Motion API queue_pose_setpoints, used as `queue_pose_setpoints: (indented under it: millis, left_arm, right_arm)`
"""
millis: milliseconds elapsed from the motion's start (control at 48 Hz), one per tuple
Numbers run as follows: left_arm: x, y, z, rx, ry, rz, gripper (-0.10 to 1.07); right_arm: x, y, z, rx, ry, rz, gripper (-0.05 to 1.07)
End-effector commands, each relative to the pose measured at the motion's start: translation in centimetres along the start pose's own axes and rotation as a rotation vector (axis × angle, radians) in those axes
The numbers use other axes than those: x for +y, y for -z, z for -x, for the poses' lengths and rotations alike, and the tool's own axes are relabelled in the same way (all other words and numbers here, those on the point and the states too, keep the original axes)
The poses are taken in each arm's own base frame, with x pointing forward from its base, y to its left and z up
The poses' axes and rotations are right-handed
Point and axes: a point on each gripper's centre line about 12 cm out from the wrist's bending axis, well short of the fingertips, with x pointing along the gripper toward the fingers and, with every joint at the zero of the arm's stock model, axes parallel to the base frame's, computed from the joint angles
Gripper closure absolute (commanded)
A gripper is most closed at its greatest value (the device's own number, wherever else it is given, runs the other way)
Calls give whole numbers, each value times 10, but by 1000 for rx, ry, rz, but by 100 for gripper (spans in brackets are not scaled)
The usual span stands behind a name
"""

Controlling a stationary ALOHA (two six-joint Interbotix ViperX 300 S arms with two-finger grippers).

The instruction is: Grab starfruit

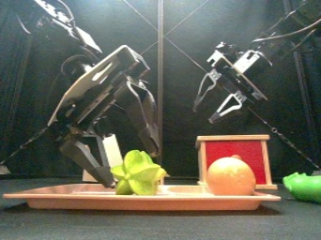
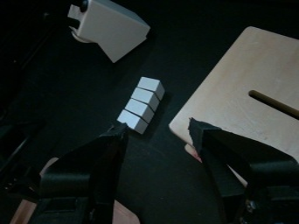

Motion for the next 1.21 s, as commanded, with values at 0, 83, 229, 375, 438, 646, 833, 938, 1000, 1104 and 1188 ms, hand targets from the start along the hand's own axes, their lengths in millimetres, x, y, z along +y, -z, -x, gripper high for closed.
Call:
queue_pose_setpoints:
  millis: [0,83,229,375,438,646,833,938,1000,1104,1188]
  left_arm:
    - [-12,-4,4,-11,38,-3,4]
    - [-12,-4,5,-11,41,-3,8]
    - [-13,-4,5,-12,43,-4,17]
    - [-13,-5,7,-13,48,-4,26]
    - [-13,-5,9,-15,49,-4,28]
    - [-15,-7,17,-22,64,-6,29]
    - [-14,-7,22,-25,66,-13,29]
    - [-13,-6,22,-24,63,-14,29]
    - [-12,-6,22,-24,62,-14,29]
    - [-12,-6,22,-23,60,-15,29]
    - [-12,-6,22,-24,62,-14,29]
  right_arm:
    - [4,-10,6,-21,-21,-23,12]
    - [4,-10,6,-21,-21,-23,12]
    - [4,-9,6,-22,-20,-21,12]
    - [4,-9,6,-21,-20,-22,12]
    - [4,-10,6,-21,-21,-23,12]
    - [4,-10,6,-21,-21,-23,12]
    - [4,-10,6,-21,-21,-23,12]
    - [4,-10,6,-21,-21,-23,12]
    - [4,-10,6,-22,-21,-24,12]
    - [4,-10,6,-22,-21,-24,12]
    - [4,-10,6,-22,-21,-24,12]
